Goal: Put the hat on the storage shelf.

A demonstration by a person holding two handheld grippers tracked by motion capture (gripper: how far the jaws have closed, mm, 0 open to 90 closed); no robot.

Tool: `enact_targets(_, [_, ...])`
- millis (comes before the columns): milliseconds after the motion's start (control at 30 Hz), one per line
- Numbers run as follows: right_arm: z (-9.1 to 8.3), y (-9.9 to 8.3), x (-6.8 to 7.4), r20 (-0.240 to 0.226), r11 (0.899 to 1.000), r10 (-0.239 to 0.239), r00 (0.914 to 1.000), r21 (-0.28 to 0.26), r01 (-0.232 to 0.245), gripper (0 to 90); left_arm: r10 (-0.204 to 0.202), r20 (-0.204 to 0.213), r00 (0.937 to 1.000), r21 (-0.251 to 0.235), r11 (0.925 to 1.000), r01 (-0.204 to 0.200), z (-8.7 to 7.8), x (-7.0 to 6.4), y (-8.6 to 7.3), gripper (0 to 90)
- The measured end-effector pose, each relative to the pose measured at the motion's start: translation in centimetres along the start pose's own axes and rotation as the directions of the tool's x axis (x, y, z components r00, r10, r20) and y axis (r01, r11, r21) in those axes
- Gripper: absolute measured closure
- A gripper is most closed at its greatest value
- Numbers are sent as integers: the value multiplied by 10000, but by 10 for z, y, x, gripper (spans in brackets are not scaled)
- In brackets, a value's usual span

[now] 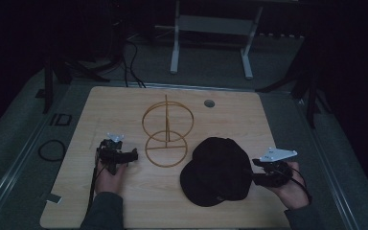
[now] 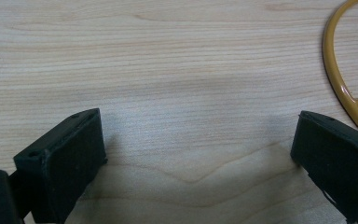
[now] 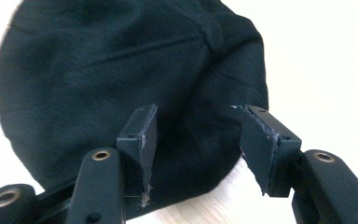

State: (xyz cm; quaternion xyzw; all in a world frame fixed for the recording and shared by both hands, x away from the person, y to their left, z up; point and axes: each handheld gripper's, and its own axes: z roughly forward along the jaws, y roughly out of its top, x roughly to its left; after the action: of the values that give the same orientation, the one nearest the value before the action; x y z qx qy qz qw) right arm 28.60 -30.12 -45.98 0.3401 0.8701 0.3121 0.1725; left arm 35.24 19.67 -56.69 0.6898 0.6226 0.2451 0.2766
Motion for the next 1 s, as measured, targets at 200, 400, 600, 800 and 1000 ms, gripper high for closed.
enact_targets(200, [-2,9,7,-409,9992,-386,9984,-76,383,455,-1,-2,10000,-2,10000,1,0,0,0,24])
enact_targets(400, [-3,19,12,-602,9976,-686,9958,-143,678,446,0,1,10000,0,10000,0,0,0,0,24])
enact_targets(600, [-1,32,15,-761,9954,-936,9927,-266,918,409,1,-1,10000,11,10000,-1,0,0,0,24])
enact_targets(800, [4,46,17,-1124,9920,-1260,9856,-215,1243,374,2,-1,10000,13,10000,-2,0,0,0,24])
enact_targets(1000, [12,62,26,-1345,9814,-1906,9724,-38,1918,356,0,0,10000,8,10000,0,0,0,0,24])
